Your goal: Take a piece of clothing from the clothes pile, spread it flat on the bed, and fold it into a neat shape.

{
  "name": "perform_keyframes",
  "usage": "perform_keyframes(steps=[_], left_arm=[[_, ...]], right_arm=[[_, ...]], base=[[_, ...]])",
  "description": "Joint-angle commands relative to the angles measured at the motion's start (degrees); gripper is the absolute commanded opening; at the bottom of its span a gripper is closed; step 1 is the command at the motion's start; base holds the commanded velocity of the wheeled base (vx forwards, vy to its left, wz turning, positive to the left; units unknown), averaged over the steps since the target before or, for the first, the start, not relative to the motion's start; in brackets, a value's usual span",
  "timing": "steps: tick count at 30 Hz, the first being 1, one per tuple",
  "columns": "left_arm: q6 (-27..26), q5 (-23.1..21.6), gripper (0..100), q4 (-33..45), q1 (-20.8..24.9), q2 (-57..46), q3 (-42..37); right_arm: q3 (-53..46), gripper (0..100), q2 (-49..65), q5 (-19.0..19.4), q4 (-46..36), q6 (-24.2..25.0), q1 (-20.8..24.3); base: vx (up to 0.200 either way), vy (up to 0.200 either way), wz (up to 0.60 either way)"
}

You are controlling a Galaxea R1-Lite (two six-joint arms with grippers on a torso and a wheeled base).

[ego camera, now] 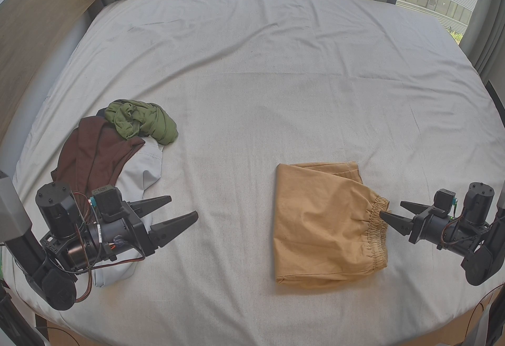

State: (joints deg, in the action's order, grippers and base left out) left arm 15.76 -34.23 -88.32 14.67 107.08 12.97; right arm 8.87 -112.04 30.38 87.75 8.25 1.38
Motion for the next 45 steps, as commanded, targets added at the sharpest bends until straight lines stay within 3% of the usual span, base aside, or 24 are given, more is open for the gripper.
perform_keyframes(steps=[1, 5, 17, 21, 25, 32, 37, 45], left_arm=[[-7.9, 0.0, 100, -0.1, -2.5, 4.3, -0.5], [-13.8, 0.0, 100, -0.1, -3.4, 6.6, -0.6], [-13.8, 0.0, 100, -0.1, -3.0, 6.7, -0.3], [-13.8, 0.0, 100, -0.1, -2.8, 6.6, -0.4], [-13.7, 0.0, 100, -0.1, -2.4, 6.6, -0.6], [-13.7, 0.0, 100, -0.1, -1.9, 6.6, -0.8], [-13.7, 0.0, 100, -0.1, -1.7, 6.6, -0.8], [-13.7, 0.0, 100, -0.1, -1.7, 6.6, -0.9]], right_arm=[[-1.4, 100, -0.5, 0.0, -0.2, -0.8, -0.4], [-1.9, 100, -1.6, 0.1, -0.3, -1.0, -1.6], [-8.9, 100, -10.1, 0.2, 0.2, -7.8, -1.6], [-8.7, 100, -13.5, 1.3, 0.3, -7.9, -1.6], [-7.0, 100, -15.2, 6.4, 0.3, -6.8, -1.6], [-4.0, 100, -17.6, 6.8, 0.4, -1.2, 0.1], [-2.4, 100, -18.3, 7.5, 0.4, -0.9, 1.7], [-0.6, 100, -13.2, 7.5, 0.4, 4.1, 1.7]], base=[[0.000, 0.000, 0.00], [0.000, 0.000, 0.00], [0.000, 0.000, 0.00], [0.000, 0.000, 0.00], [0.000, 0.000, 0.00], [0.000, 0.000, 0.00], [0.000, 0.000, 0.00], [0.000, 0.000, 0.00]])
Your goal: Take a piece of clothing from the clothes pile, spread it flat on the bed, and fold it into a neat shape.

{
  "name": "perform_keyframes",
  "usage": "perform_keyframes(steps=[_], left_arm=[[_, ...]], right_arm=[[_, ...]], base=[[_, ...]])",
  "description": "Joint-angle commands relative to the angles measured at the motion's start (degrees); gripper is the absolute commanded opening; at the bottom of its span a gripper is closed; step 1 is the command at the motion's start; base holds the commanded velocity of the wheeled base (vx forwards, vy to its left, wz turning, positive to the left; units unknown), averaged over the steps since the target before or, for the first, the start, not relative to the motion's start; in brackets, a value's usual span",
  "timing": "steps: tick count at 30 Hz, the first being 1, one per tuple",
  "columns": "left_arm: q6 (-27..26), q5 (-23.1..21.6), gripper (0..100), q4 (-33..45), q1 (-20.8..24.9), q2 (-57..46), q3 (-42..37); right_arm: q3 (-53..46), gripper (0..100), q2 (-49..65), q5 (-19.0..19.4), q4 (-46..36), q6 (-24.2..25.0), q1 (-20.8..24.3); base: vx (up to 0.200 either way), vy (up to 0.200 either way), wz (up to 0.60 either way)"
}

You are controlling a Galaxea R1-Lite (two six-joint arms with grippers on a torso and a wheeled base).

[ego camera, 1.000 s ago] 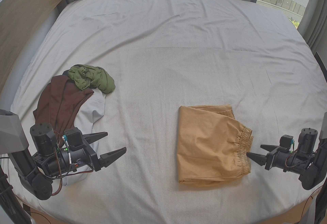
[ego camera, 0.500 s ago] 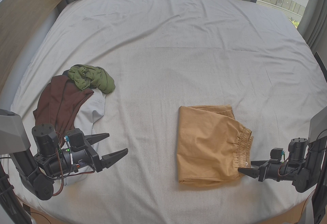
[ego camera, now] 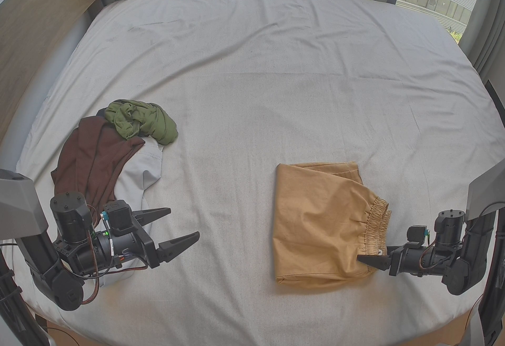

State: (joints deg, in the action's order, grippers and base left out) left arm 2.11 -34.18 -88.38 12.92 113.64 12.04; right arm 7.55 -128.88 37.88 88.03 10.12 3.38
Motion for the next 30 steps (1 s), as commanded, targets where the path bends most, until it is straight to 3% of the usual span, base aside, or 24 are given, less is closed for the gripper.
perform_keyframes(steps=[1, 4, 19, 30], left_arm=[[0.0, 0.0, 100, 0.0, 0.1, 0.0, 0.0], [0.0, -0.1, 100, 0.0, 0.2, 0.0, 0.0], [0.0, 0.0, 100, -0.1, 0.6, -0.1, -0.4], [0.2, 0.0, 100, -0.2, 0.6, -0.5, -0.3]], right_arm=[[0.7, 100, 4.5, 0.0, 0.1, 3.2, -0.5], [0.6, 100, 6.0, 0.0, 0.1, 5.6, 0.1], [1.5, 100, 1.9, -0.4, 0.2, 5.7, 0.6], [1.9, 100, 0.2, 0.1, 0.1, 6.2, 3.7]], base=[[0.000, 0.000, 0.00], [0.000, 0.000, 0.00], [0.000, 0.000, 0.00], [0.000, 0.000, 0.00]])
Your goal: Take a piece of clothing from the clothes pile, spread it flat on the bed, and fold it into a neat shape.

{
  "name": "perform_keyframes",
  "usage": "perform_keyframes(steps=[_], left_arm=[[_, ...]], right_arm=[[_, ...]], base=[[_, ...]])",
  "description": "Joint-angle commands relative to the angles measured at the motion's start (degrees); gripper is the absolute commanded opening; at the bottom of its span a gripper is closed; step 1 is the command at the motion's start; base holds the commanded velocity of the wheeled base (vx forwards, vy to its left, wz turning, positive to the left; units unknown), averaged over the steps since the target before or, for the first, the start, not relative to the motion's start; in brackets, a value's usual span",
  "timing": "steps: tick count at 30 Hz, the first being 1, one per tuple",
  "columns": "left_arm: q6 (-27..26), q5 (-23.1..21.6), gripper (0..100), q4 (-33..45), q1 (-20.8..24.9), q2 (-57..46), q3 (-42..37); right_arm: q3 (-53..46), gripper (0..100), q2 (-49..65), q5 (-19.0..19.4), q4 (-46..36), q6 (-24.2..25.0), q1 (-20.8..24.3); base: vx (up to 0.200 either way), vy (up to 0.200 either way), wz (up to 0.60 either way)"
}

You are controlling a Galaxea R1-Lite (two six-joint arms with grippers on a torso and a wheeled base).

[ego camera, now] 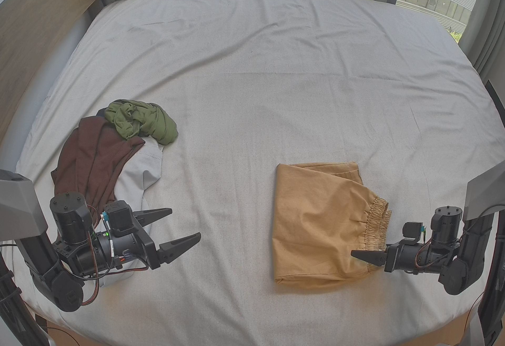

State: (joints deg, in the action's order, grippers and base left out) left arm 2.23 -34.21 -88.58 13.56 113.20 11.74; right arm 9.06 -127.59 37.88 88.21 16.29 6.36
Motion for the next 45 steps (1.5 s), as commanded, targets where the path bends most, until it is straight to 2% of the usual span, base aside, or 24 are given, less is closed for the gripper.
perform_keyframes(steps=[1, 11, 12, 25, 29, 45], left_arm=[[0.1, -0.1, 100, 0.0, 0.0, -0.1, 0.0], [0.1, 0.0, 100, 0.0, -0.1, -0.2, 0.0], [0.1, -0.1, 100, 0.0, -0.1, -0.2, 0.1], [0.1, 0.0, 100, 0.0, -0.1, -0.1, 0.1], [0.1, 0.0, 100, 0.0, -0.3, -0.3, 0.1], [0.0, 0.0, 100, 0.0, -0.6, -0.5, 0.0]], right_arm=[[0.7, 100, -1.2, 0.1, -0.1, 0.1, 0.8], [2.0, 100, -1.0, 0.1, 0.0, 2.3, 1.1], [2.0, 0, -0.9, 0.1, 0.0, 2.3, 1.0], [1.8, 0, -0.1, 0.1, 0.0, 2.3, 2.1], [1.3, 0, 3.0, 0.1, 0.0, 2.3, 4.2], [1.1, 0, 9.2, -0.1, 0.0, 4.4, 6.6]], base=[[0.000, 0.000, 0.00], [0.000, 0.000, 0.00], [0.000, 0.000, 0.00], [0.000, 0.000, 0.00], [0.000, 0.000, 0.00], [0.000, 0.000, 0.00]])
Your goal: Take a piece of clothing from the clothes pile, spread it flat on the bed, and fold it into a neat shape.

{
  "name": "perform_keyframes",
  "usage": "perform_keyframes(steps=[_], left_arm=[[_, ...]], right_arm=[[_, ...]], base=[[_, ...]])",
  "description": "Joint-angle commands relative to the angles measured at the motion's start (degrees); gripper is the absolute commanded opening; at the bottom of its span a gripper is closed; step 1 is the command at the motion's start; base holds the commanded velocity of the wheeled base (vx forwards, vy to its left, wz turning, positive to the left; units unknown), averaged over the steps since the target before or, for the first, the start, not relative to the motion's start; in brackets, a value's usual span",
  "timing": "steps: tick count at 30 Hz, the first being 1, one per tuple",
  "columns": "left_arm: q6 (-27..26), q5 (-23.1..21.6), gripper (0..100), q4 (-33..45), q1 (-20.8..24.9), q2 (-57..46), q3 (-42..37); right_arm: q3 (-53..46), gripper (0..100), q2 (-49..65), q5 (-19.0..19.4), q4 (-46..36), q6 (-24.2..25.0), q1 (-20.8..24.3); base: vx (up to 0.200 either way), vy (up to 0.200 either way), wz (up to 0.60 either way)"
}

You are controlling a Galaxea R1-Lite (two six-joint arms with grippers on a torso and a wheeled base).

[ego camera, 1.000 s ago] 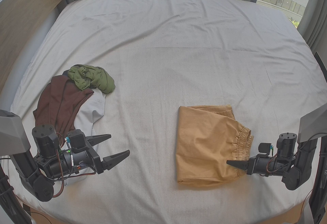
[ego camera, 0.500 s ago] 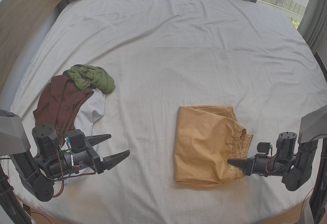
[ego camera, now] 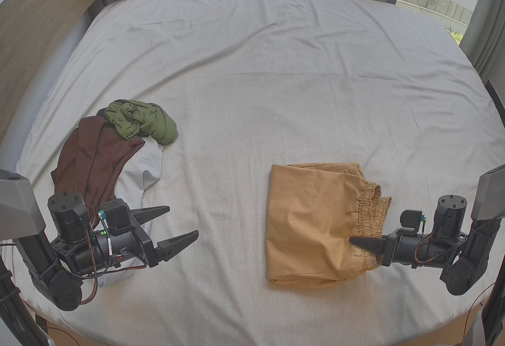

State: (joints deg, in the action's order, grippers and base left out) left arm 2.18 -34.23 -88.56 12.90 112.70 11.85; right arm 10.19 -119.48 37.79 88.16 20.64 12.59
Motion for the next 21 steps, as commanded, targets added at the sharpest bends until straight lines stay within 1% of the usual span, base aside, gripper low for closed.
perform_keyframes(steps=[1, 15, 21], left_arm=[[0.0, 0.0, 100, 0.0, 0.0, 0.0, -0.2], [0.0, 0.0, 100, 0.0, -0.1, -0.3, -0.9], [0.0, 0.0, 100, 0.0, -0.1, -0.4, -0.9]], right_arm=[[0.0, 0, 1.1, 0.0, 0.1, 0.0, 0.6], [0.1, 0, 5.7, -0.1, 0.1, 1.4, 3.0], [0.3, 0, 7.8, -0.1, 0.1, 2.8, 4.1]], base=[[0.000, 0.000, 0.00], [0.000, 0.000, 0.00], [0.000, 0.000, 0.00]])
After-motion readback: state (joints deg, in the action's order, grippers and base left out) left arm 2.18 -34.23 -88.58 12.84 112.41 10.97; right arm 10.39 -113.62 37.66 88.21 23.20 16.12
